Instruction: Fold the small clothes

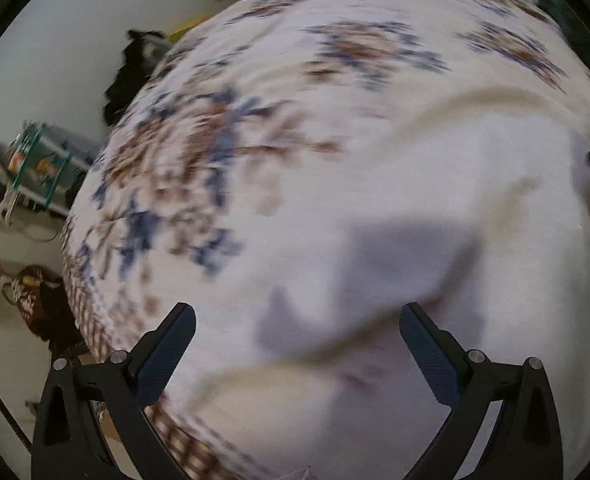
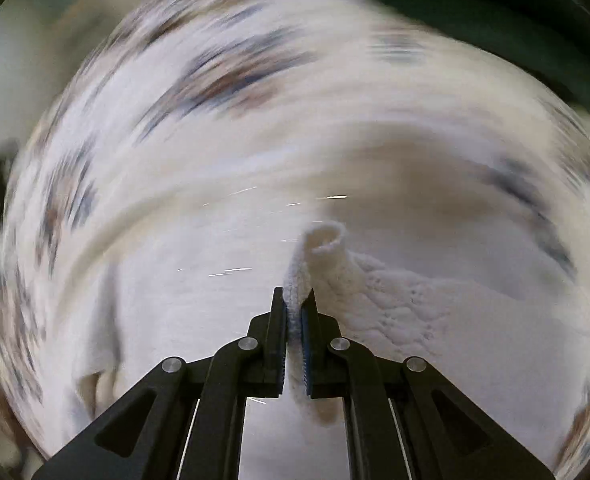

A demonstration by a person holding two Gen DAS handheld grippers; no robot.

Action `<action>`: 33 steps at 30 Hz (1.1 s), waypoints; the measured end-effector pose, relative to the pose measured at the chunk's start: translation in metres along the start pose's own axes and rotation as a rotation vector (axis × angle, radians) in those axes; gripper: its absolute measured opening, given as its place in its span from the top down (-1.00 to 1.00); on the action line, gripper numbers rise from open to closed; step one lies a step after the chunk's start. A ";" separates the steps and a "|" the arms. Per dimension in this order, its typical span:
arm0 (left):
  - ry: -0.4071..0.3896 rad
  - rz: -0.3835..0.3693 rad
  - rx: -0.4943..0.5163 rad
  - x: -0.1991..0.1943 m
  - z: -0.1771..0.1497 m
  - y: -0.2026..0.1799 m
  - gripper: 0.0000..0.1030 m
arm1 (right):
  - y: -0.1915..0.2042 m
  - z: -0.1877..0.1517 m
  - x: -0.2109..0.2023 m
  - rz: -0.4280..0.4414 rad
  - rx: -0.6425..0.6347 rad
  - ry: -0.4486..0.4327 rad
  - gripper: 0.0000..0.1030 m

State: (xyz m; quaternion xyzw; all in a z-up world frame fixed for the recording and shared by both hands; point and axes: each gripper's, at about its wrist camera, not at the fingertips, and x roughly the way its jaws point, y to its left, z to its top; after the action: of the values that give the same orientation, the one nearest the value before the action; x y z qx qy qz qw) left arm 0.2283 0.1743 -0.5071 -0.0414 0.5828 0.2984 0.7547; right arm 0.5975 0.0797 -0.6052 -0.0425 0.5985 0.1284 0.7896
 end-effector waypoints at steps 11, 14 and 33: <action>0.050 -0.020 -0.156 0.049 0.007 0.118 -1.00 | 0.125 -0.028 0.030 -0.018 -0.119 0.107 0.58; 0.073 -0.089 -0.226 0.050 -0.002 0.154 -1.00 | 0.089 -0.037 0.006 0.123 0.021 0.128 -0.11; 0.175 -0.515 -0.495 0.089 -0.037 0.190 0.92 | -0.074 -0.226 -0.027 -0.012 0.406 0.326 -0.28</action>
State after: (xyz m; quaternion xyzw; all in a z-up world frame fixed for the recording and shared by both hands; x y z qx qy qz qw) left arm 0.1147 0.3503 -0.5454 -0.3935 0.5256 0.2261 0.7196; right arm 0.3985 -0.0451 -0.6494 0.0932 0.7310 -0.0078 0.6759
